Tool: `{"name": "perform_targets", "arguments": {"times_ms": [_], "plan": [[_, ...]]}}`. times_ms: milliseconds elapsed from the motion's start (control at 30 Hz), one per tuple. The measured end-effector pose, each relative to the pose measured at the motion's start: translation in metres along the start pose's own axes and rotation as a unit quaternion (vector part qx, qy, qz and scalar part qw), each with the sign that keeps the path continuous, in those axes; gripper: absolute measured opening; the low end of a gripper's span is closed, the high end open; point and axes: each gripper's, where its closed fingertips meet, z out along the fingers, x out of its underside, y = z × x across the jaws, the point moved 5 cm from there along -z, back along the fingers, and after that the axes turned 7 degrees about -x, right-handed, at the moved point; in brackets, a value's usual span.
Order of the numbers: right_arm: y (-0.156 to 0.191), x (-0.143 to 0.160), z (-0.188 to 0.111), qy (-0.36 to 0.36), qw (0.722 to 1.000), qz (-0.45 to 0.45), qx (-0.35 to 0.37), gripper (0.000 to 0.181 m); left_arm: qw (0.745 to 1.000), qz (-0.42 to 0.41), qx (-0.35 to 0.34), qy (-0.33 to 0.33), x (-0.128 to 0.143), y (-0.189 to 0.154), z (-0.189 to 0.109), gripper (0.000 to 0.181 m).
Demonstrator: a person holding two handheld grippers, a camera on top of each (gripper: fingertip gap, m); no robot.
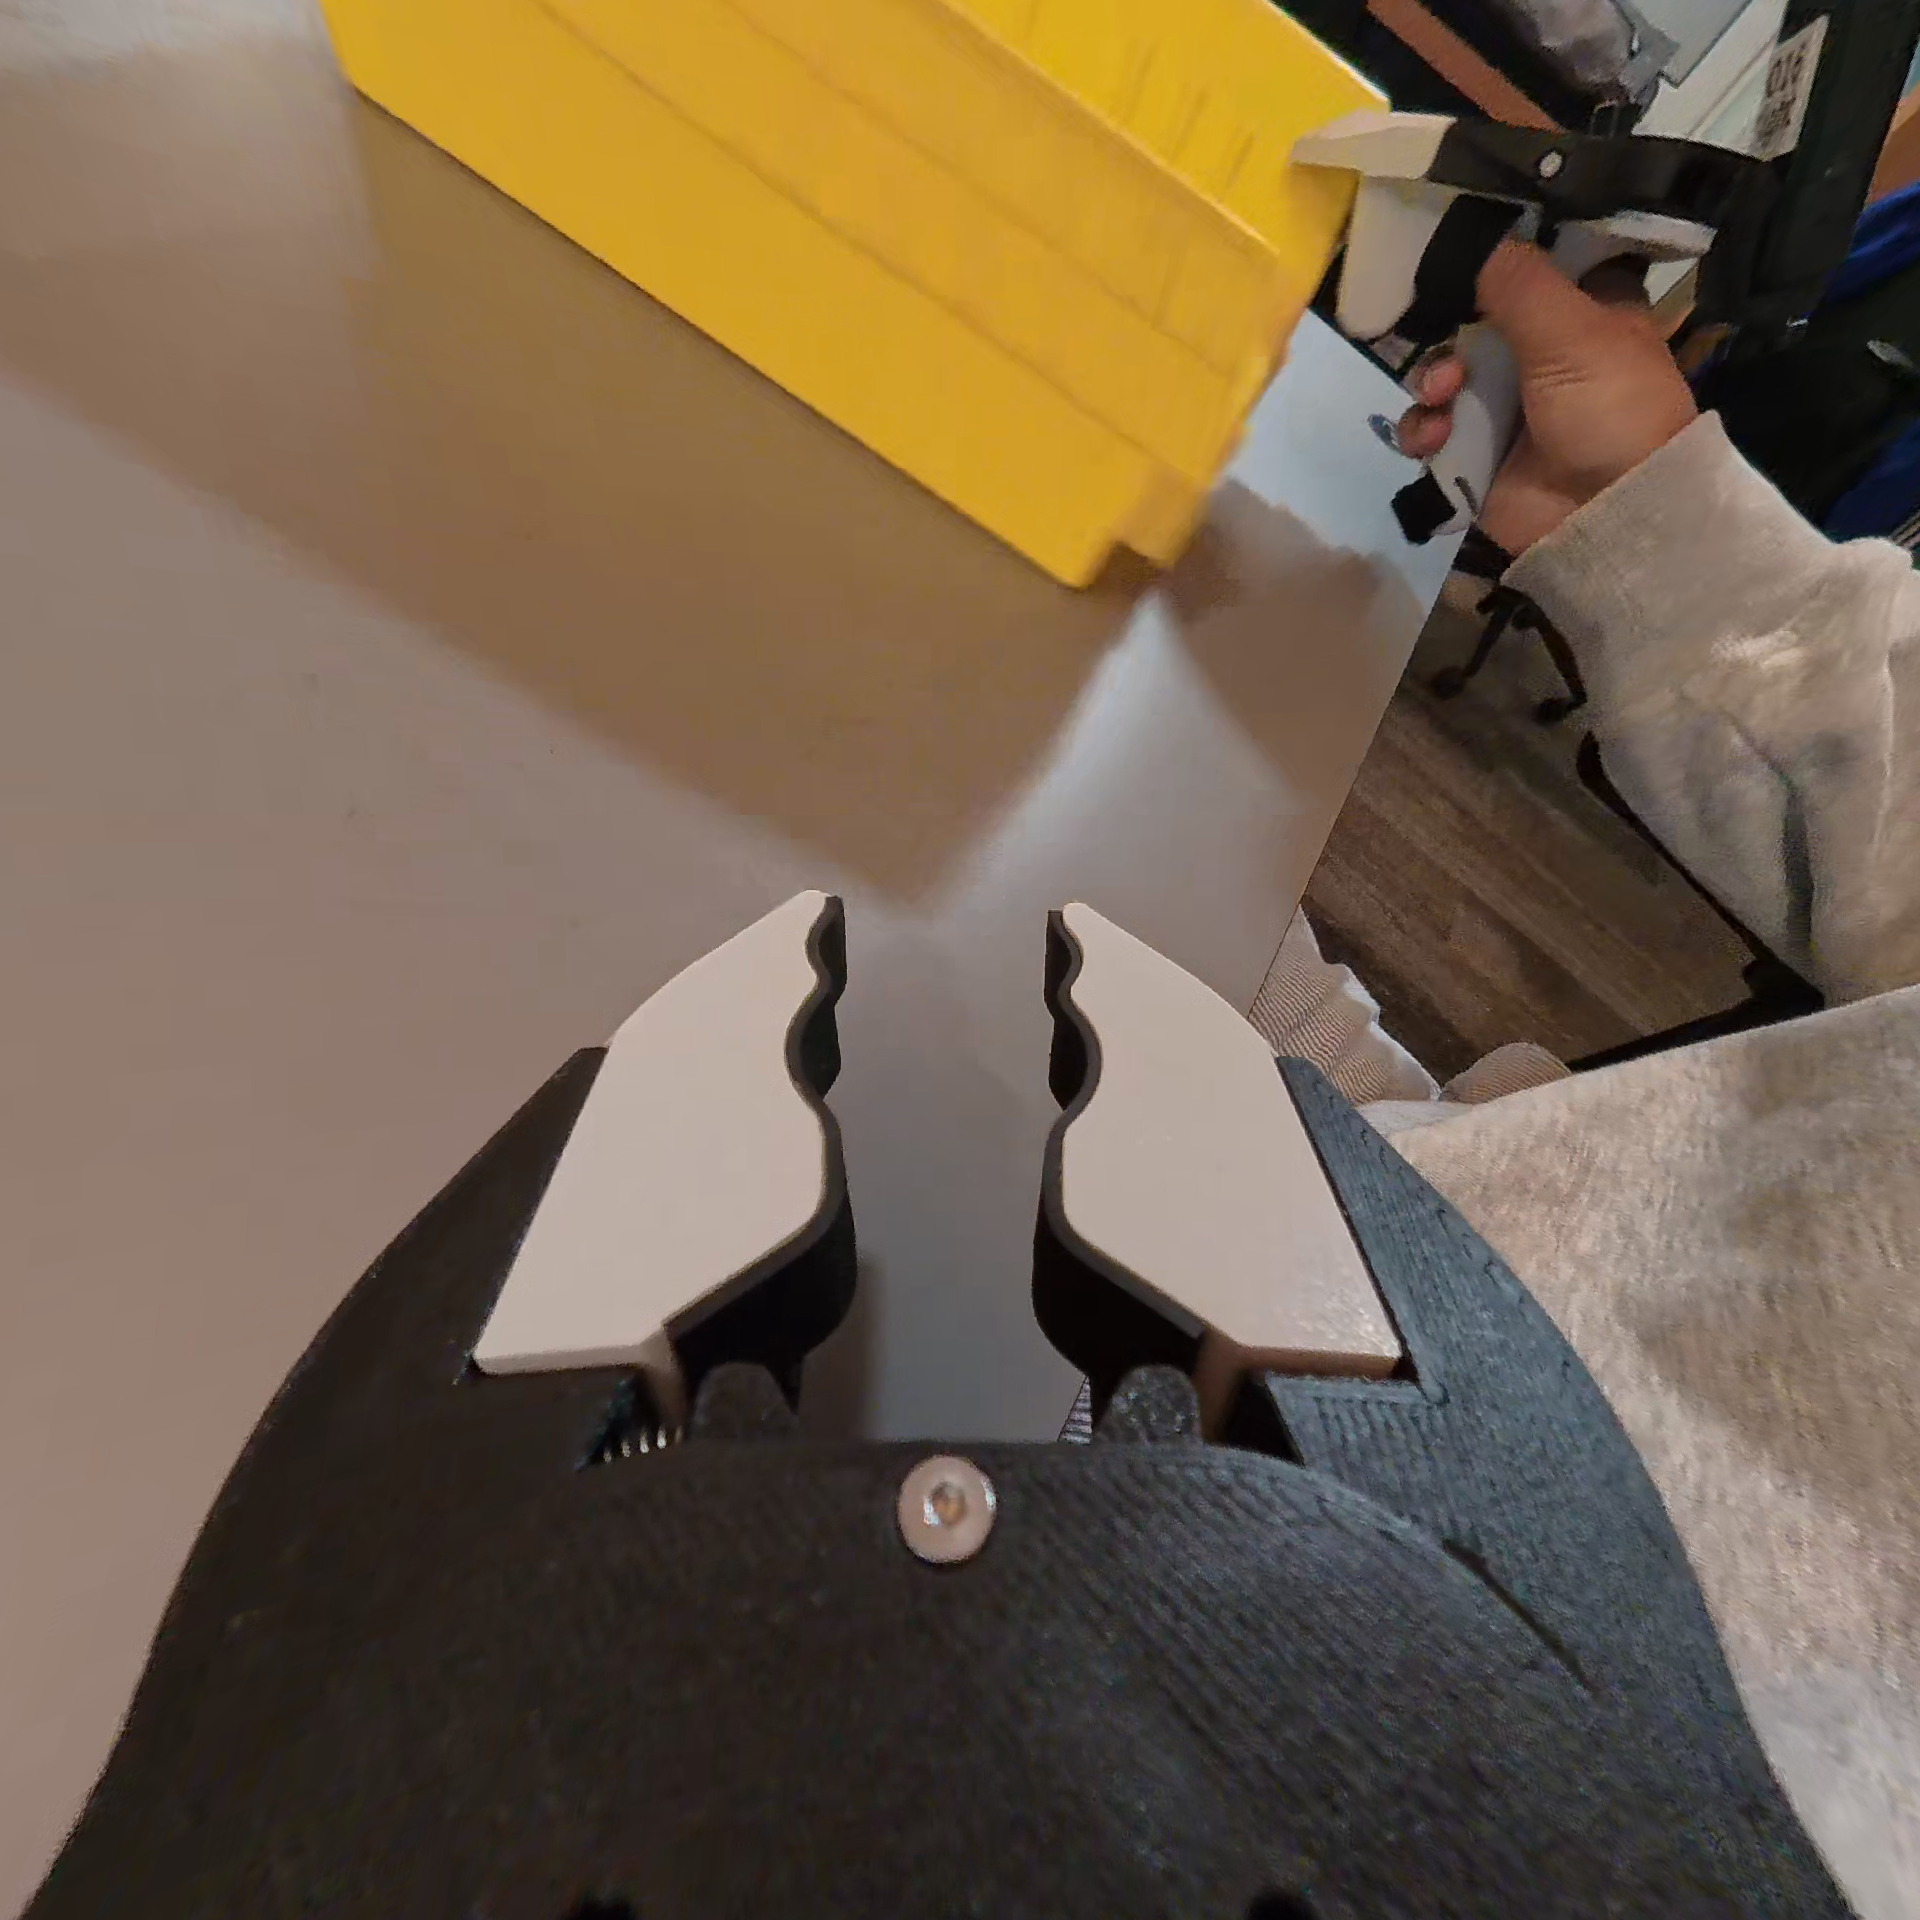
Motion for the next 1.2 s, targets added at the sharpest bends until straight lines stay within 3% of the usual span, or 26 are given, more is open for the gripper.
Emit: {"name": "perform_targets", "arguments": {"times_ms": [200, 367, 1200], "plan": [[-0.071, -0.007, -0.041, -0.03, 0.998, 0.025, 0.043, 0.012, 1.0, 0.008, -0.003, 0.0, 0.0, -0.001, 0.0, 0.038], [-0.098, -0.007, -0.061, -0.042, 0.996, 0.023, 0.078, 0.009, 1.0, 0.009, -0.004, -0.004, -0.001, -0.001, -0.002, 0.038], [-0.084, -0.007, -0.056, -0.03, 0.998, -0.019, 0.046, 0.004, 1.0, 0.016, -0.002, 0.0, 0.001, -0.002, -0.001, 0.035]]}}
